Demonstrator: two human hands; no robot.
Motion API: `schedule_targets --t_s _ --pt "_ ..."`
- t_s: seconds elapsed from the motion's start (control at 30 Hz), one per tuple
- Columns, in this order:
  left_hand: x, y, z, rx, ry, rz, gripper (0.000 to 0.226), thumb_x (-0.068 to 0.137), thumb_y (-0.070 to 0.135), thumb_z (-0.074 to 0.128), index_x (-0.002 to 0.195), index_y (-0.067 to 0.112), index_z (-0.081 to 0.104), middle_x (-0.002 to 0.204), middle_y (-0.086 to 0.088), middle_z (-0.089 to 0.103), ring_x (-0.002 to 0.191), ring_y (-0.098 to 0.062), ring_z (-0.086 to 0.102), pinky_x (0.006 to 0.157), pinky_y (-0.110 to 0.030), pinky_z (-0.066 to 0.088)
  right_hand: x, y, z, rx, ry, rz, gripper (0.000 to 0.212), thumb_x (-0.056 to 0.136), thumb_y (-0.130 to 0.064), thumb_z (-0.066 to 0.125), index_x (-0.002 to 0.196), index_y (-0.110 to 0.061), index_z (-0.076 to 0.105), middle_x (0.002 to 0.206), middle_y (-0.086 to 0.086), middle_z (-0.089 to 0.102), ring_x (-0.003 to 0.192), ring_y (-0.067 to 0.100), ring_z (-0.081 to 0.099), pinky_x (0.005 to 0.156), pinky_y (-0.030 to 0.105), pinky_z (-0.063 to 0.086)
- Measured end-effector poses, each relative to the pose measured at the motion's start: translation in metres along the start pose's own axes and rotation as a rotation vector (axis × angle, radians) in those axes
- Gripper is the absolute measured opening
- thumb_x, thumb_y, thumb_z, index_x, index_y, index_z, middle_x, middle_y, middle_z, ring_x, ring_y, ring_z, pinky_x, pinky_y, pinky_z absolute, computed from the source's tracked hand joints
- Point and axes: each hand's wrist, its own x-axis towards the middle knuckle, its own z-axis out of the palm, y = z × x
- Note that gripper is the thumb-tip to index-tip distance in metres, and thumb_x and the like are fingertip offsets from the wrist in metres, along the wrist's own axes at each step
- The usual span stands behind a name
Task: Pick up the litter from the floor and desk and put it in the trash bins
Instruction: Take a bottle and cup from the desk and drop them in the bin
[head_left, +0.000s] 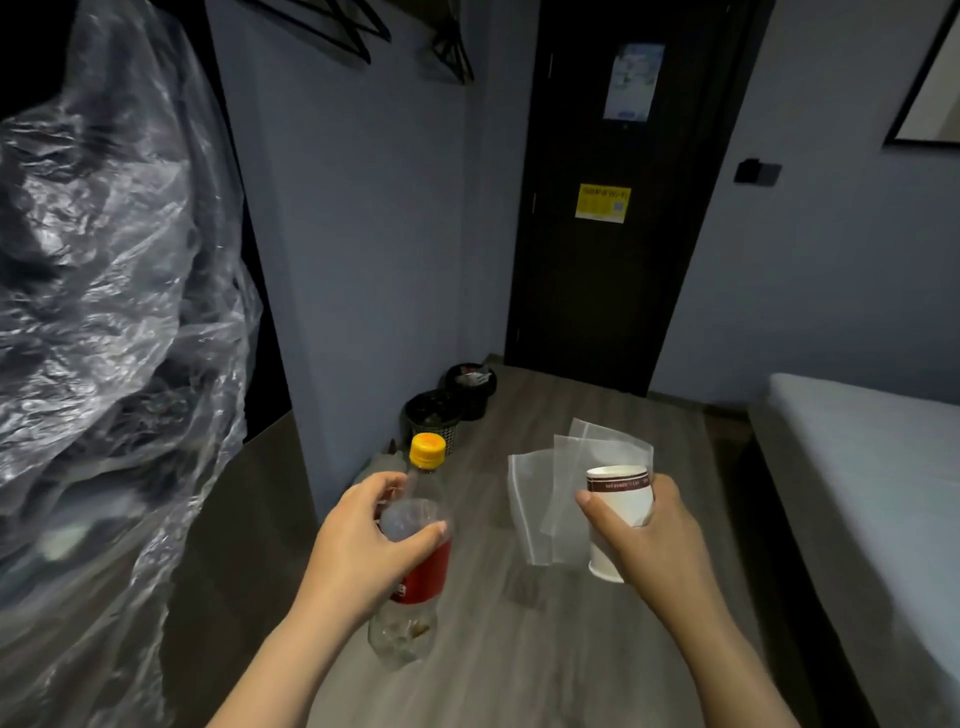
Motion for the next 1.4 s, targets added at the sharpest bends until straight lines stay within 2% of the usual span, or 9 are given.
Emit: schedule_targets --t_s 0.23,0.53,0.7,0.87,1.0,1.07,1.2,1.3,1.4 --pt "0.082 -0.013 0.051 0.035 -0.006 -0.035 0.07 0.052 0.063 0.07 0.115 0.036 0.053 0.114 0.014 0.058 0.103 -0.006 0.057 0.084 -0.027 0.047 0.09 0.029 0.02 -0.018 -0.044 0.03 0.041 0.067 -0.06 0.071 0.091 -0.038 0.046 0.085 -0.017 0.06 0.073 0.0 0.059 0.053 0.018 0.041" --pt "0.232 -0.051 0.099 0.021 -0.003 -0.087 0.063 0.059 0.05 0.08 0.115 0.033 0.057 0.115 0.013 0.058 0.101 -0.006 0.057 0.082 -0.026 0.045 0.241 0.036 0.081 -0.075 -0.05 0.021 0.039 0.068 -0.056 0.073 0.088 -0.036 0.046 0.083 -0.016 0.06 0.072 0.001 0.059 0.054 0.02 0.041" --pt "0.324 -0.067 0.111 0.028 -0.033 -0.131 0.064 0.053 0.056 0.075 0.111 0.035 0.056 0.113 0.012 0.06 0.101 -0.009 0.06 0.088 -0.037 0.051 0.323 0.027 0.121 -0.105 -0.057 0.044 0.04 0.068 -0.056 0.073 0.088 -0.034 0.047 0.082 -0.015 0.061 0.073 0.001 0.059 0.055 0.022 0.042" --pt "0.391 -0.082 0.136 -0.011 -0.074 -0.162 0.058 0.061 0.034 0.085 0.112 0.025 0.058 0.112 0.006 0.062 0.103 -0.014 0.06 0.091 -0.036 0.049 0.384 0.034 0.153 -0.09 -0.077 0.091 0.041 0.069 -0.056 0.073 0.091 -0.03 0.05 0.08 -0.013 0.063 0.071 0.0 0.06 0.055 0.022 0.042" --pt "0.445 -0.097 0.156 -0.022 -0.091 -0.212 0.071 0.05 0.052 0.076 0.114 0.027 0.059 0.111 0.007 0.063 0.1 -0.01 0.061 0.087 -0.033 0.05 0.446 0.041 0.177 -0.075 -0.077 0.106 0.041 0.069 -0.052 0.077 0.089 -0.026 0.052 0.077 -0.012 0.064 0.067 -0.001 0.06 0.054 0.021 0.04" --pt "0.477 -0.106 0.168 0.013 -0.089 -0.196 0.071 0.046 0.06 0.07 0.109 0.03 0.059 0.109 0.008 0.063 0.098 -0.01 0.061 0.085 -0.034 0.051 0.479 0.047 0.19 -0.048 -0.088 0.088 0.039 0.069 -0.051 0.078 0.087 -0.026 0.053 0.077 -0.01 0.065 0.068 -0.005 0.059 0.054 0.02 0.039" --pt "0.541 -0.116 0.195 0.068 -0.068 -0.221 0.069 0.045 0.066 0.067 0.107 0.038 0.055 0.107 0.011 0.063 0.094 -0.006 0.061 0.075 -0.025 0.048 0.555 0.058 0.213 -0.007 -0.11 0.079 0.035 0.07 -0.044 0.08 0.087 -0.026 0.054 0.078 -0.01 0.064 0.069 -0.007 0.06 0.048 0.012 0.039" --pt "0.591 -0.118 0.213 0.087 -0.055 -0.232 0.063 0.053 0.054 0.078 0.109 0.033 0.058 0.106 0.008 0.061 0.094 -0.009 0.061 0.077 -0.028 0.05 0.621 0.06 0.224 -0.017 -0.146 0.089 0.037 0.07 -0.047 0.077 0.091 -0.027 0.053 0.082 -0.01 0.063 0.068 0.003 0.06 0.052 0.021 0.041" --pt "0.637 -0.117 0.23 0.128 -0.021 -0.213 0.047 0.06 0.041 0.083 0.1 0.033 0.06 0.1 0.006 0.059 0.09 -0.012 0.062 0.077 -0.032 0.052 0.679 0.062 0.234 -0.029 -0.178 0.067 0.041 0.07 -0.052 0.075 0.097 -0.029 0.053 0.085 -0.011 0.062 0.073 0.004 0.061 0.055 0.024 0.044"
